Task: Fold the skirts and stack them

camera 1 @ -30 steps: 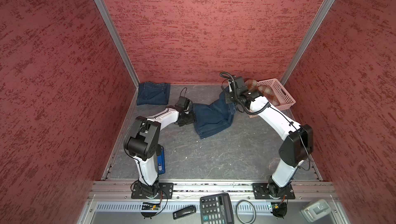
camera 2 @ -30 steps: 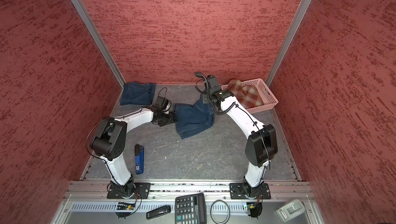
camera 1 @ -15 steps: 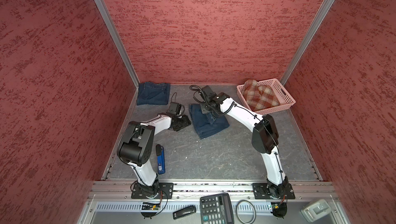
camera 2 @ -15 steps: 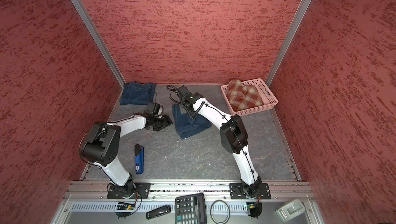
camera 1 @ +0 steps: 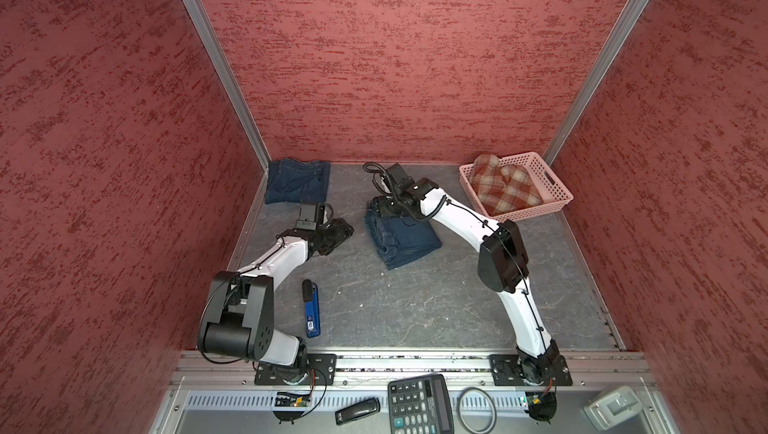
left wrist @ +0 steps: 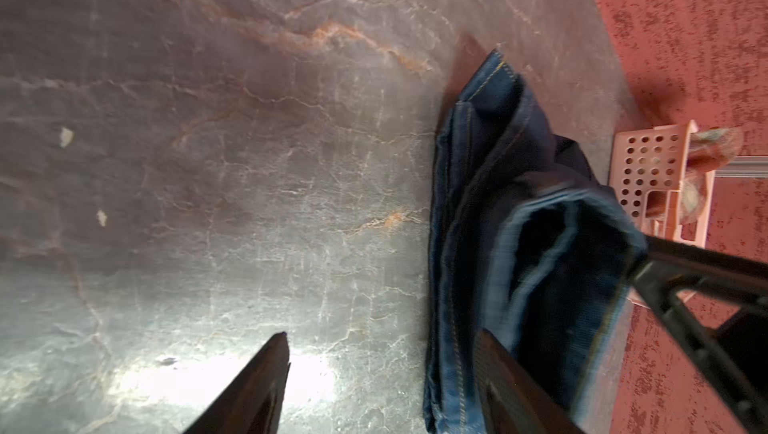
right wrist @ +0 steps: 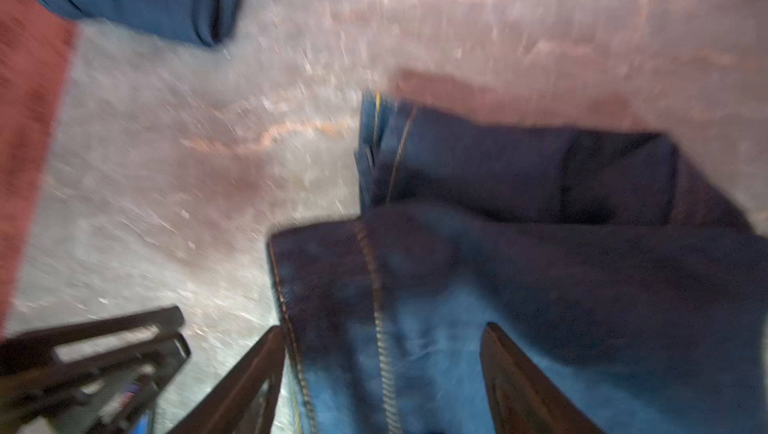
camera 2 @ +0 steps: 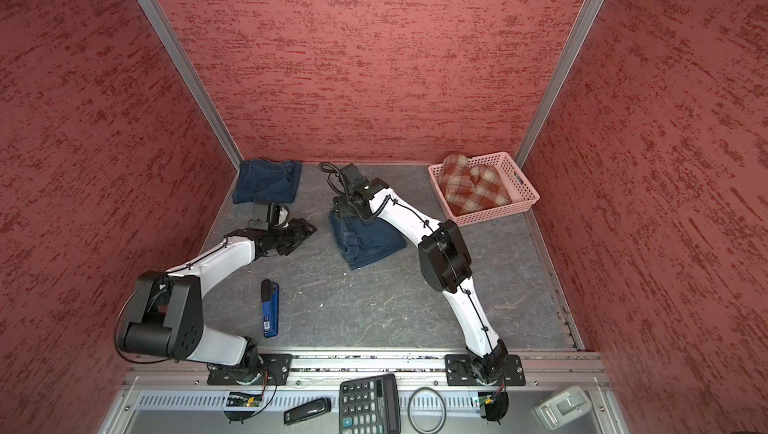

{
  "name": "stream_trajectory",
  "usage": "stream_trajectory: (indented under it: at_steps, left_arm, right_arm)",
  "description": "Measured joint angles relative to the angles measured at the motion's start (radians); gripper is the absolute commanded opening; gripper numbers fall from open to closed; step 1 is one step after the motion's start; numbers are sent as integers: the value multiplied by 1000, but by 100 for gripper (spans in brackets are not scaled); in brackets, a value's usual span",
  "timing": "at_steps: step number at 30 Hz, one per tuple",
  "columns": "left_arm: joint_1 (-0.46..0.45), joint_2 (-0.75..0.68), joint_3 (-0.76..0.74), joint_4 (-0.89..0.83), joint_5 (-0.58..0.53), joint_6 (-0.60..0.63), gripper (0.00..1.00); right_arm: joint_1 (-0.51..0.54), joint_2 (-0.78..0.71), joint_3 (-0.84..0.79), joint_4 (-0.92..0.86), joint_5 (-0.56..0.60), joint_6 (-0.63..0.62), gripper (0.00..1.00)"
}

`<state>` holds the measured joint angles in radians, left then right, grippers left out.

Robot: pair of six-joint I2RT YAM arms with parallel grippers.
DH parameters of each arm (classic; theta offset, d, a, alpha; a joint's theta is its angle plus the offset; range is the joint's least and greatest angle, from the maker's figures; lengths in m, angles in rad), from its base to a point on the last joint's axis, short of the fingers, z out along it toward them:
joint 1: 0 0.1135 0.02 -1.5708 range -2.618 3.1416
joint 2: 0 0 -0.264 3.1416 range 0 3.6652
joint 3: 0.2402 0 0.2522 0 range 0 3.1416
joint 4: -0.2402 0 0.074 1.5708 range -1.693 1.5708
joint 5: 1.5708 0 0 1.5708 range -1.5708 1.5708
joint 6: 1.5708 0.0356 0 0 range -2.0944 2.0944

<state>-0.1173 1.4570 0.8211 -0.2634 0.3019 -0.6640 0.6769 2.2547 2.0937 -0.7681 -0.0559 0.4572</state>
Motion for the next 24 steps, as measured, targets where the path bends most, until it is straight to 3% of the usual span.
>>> stream_trajectory:
  at_steps: [5, 12, 24]
  left_arm:
    - [-7, 3, 10, -21, 0, 13, 73]
    - [-79, 77, 64, -13, 16, 29, 75]
    - [-107, 161, 57, 224, 143, -69, 79]
  right_arm:
    - [-69, -85, -71, 53, -3, 6, 79]
    - [-173, -237, -293, 150, -4, 5, 79]
    - [-234, -310, -521, 243, -24, -13, 80]
